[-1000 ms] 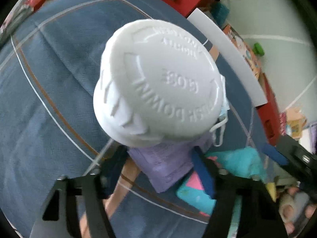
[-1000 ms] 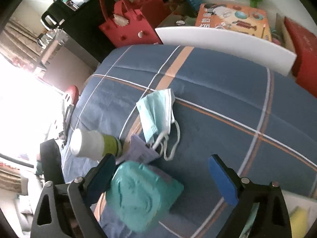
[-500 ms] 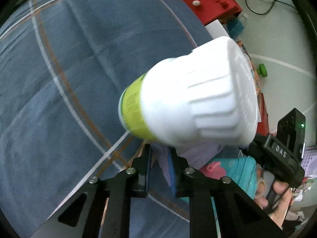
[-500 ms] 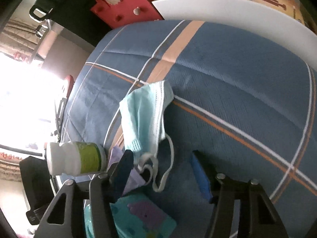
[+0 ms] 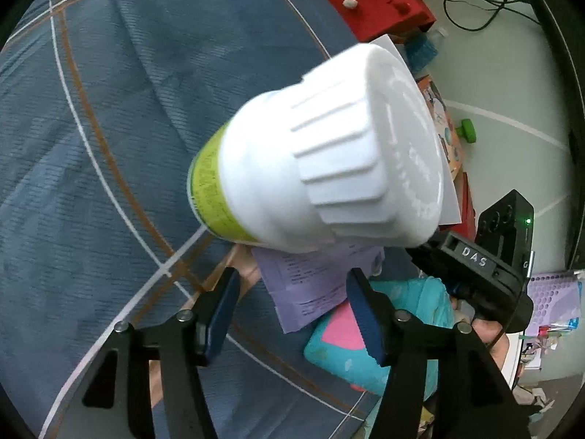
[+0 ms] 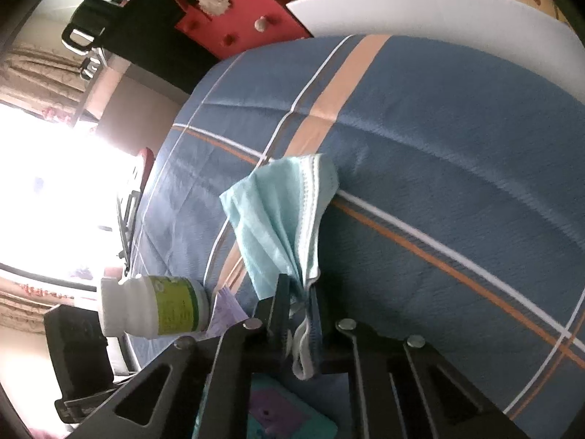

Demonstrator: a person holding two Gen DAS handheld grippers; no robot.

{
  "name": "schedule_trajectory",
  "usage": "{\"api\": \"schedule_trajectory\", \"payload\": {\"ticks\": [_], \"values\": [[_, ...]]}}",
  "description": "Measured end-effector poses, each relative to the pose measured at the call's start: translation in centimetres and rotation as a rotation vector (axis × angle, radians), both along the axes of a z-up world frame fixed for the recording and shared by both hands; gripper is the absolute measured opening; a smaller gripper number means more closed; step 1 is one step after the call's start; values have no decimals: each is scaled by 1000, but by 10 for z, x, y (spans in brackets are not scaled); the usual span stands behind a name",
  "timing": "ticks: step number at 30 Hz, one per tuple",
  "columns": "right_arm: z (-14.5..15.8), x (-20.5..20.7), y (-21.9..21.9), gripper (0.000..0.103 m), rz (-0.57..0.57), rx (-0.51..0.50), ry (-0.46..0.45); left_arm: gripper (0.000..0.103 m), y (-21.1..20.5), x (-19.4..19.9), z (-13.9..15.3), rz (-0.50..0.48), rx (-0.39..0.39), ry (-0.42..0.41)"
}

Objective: Organize soft objects
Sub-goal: 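Grasp the purple wipes pack with the left gripper while the right gripper grasps the blue mask, then carry the wipes pack with the left gripper while the right gripper carries the mask over the tray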

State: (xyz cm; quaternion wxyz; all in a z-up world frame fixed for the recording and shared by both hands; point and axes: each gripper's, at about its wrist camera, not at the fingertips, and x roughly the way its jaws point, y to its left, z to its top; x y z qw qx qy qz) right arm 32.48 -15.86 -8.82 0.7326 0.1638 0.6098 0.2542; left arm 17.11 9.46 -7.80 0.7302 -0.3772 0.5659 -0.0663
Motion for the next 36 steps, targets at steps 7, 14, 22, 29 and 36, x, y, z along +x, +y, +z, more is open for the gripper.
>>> {"api": "schedule_trajectory", "payload": {"ticks": [7, 14, 22, 29, 36], "values": [[1, -7, 2, 6, 27, -24, 10, 59, -11, 2, -15, 5, -178, 17], [-1, -10, -2, 5, 7, -21, 14, 27, 2, -1, -25, 65, -205, 46], [12, -15, -25, 5, -51, -27, 2, 1, 26, -17, -27, 87, -221, 28], [44, -37, -46, 5, -105, -42, -37, 0, 33, -29, -7, 76, -227, -58], [92, -72, -60, 4, -147, -54, -102, 0, 42, -44, 31, 66, -235, -180]]}}
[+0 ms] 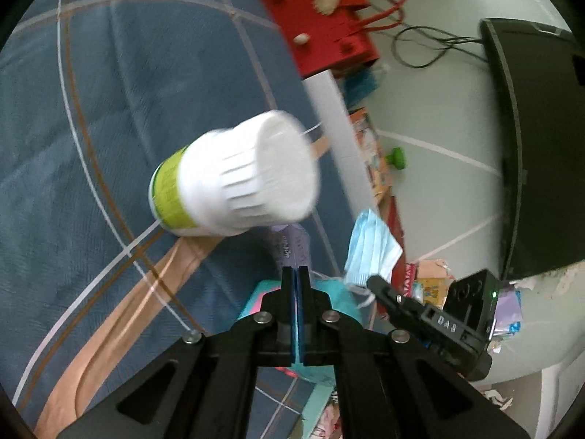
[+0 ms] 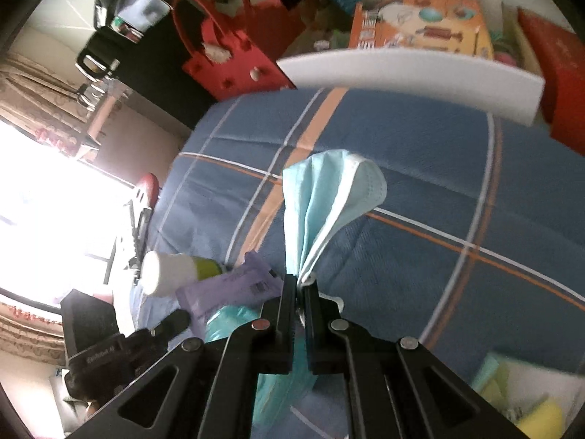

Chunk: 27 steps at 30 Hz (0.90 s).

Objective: Organize soft objects
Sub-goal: 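Carry the wipes pack with the left gripper while the right gripper carries the mask over the tray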

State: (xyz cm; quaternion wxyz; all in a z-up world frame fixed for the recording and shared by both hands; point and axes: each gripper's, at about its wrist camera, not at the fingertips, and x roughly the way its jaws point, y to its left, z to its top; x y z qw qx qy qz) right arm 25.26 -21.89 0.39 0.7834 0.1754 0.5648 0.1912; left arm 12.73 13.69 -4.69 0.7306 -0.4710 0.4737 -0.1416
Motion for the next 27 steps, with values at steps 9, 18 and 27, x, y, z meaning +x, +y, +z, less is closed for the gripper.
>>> {"api": "schedule_trajectory", "payload": {"ticks": [9, 18, 27], "values": [[57, -71, -27, 4, -20, -21, -81, 0, 3, -25, 54, -30, 19, -158], [78, -149, -65, 4, -85, -59, -113, 0, -45, -37, 84, -125, 41, -232], [80, -206, -105, 4, -152, -96, -116, 0, -97, -68, 109, -244, 68, -292]]}}
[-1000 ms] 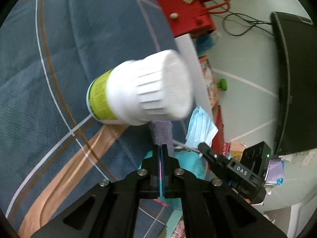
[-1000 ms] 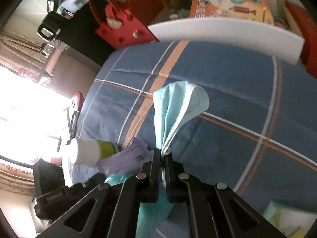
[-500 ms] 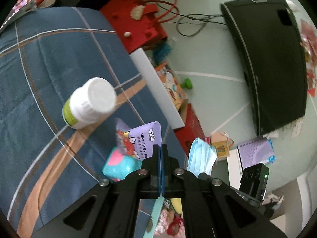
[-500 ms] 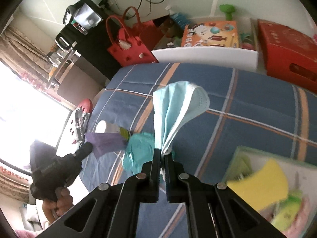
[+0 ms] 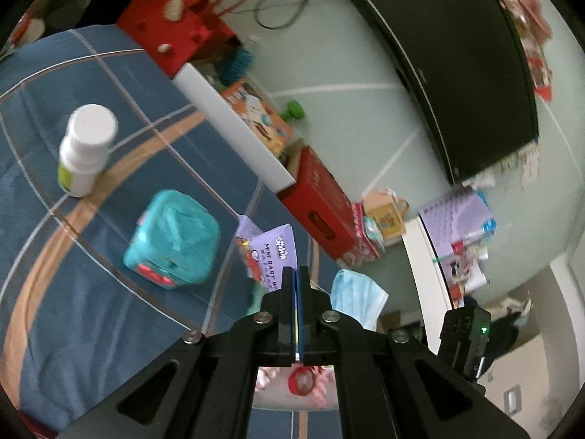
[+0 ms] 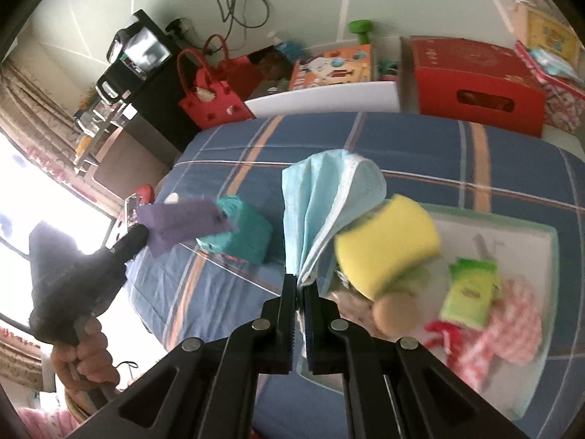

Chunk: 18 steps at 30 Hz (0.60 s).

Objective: Organize soft objects
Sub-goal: 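Carry the wipes pack with the left gripper while the right gripper carries the mask over the tray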

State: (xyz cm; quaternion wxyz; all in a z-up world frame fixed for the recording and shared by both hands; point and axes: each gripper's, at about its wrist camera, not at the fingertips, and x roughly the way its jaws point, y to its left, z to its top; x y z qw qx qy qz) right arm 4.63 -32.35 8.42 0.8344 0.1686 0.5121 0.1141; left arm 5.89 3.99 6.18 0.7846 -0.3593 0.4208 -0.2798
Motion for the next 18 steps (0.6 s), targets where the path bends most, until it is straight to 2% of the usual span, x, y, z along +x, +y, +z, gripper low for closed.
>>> {"api": "schedule_trajectory", "payload": {"ticks": [5, 11, 18], "values": [[-6, -24, -22, 4, -33, -14, 7, 0, -38, -16, 10, -82, 22, -35], [-20, -40, -50, 4, -68, -28, 32, 0, -88, -29, 9, -195, 50, -49], [-53, -48, -70, 4, -119, -66, 92, 0, -130, -39, -19, -310, 44, -24]]}}
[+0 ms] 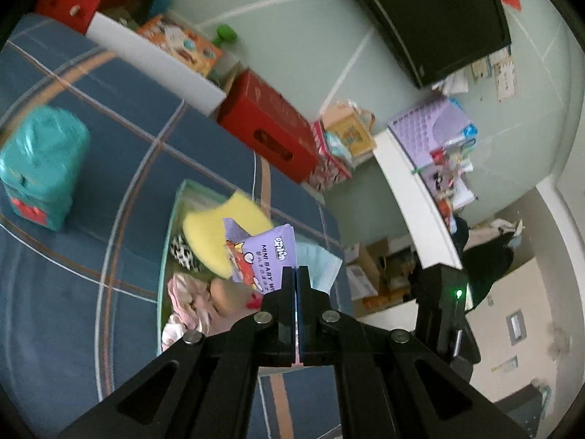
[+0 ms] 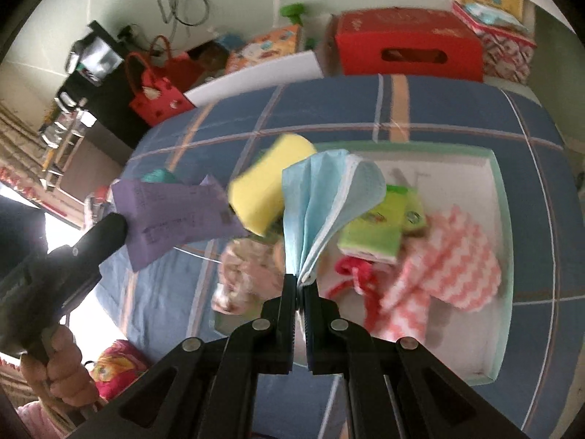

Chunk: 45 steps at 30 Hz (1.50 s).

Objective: Organize soft objects

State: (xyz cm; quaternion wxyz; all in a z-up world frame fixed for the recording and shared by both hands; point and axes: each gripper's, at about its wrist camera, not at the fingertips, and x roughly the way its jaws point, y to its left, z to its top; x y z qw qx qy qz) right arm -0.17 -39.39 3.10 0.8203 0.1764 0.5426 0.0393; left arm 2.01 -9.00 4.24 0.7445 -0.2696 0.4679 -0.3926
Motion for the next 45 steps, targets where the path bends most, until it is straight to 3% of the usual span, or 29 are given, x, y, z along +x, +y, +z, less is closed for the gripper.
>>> {"api": "schedule_trajectory", "payload": {"ticks": [5, 12, 22, 23, 26, 27, 28, 30, 31, 32, 33, 36, 38, 45], "values": [[-24, 1, 0, 4, -25, -68, 67, 0, -9, 1, -41, -22, 45, 73], [-45, 5, 8, 7, -16, -132, 123, 0, -1, 2, -83, -6, 190, 182], [-57, 7, 22, 8, 1, -207, 168, 1, 0, 0, -87, -14, 289, 197], [-57, 7, 22, 12, -2, -212, 169, 2, 2, 0, -86, -14, 301, 195], [-57, 5, 26, 38, -18, -231, 178, 2, 11, 0, -80, -1, 340, 182], [-57, 3, 27, 41, -18, -239, 177, 2, 14, 0, -78, 4, 359, 172], [-56, 3, 28, 41, -17, -248, 177, 5, 18, 0, -75, 10, 380, 157], [-54, -1, 33, 42, -18, -274, 176, 24, 24, 1, -68, 29, 429, 119], [-52, -3, 36, 43, -23, -283, 174, 45, 27, 1, -65, 38, 448, 103], [-50, -5, 38, 50, -31, -291, 172, 59, 34, 1, -61, 49, 467, 84], [-49, -7, 40, 59, -37, -299, 170, 62, 39, 1, -57, 68, 491, 60], [-43, -13, 49, 63, -47, -323, 152, 68, 50, 0, -45, 118, 573, -19], [-40, -16, 55, 67, -52, -336, 146, 82, 56, 0, -40, 137, 648, -77], [-37, -33, 80, 81, -94, -349, 128, 94, 72, -3, -34, 160, 828, -220]]}}
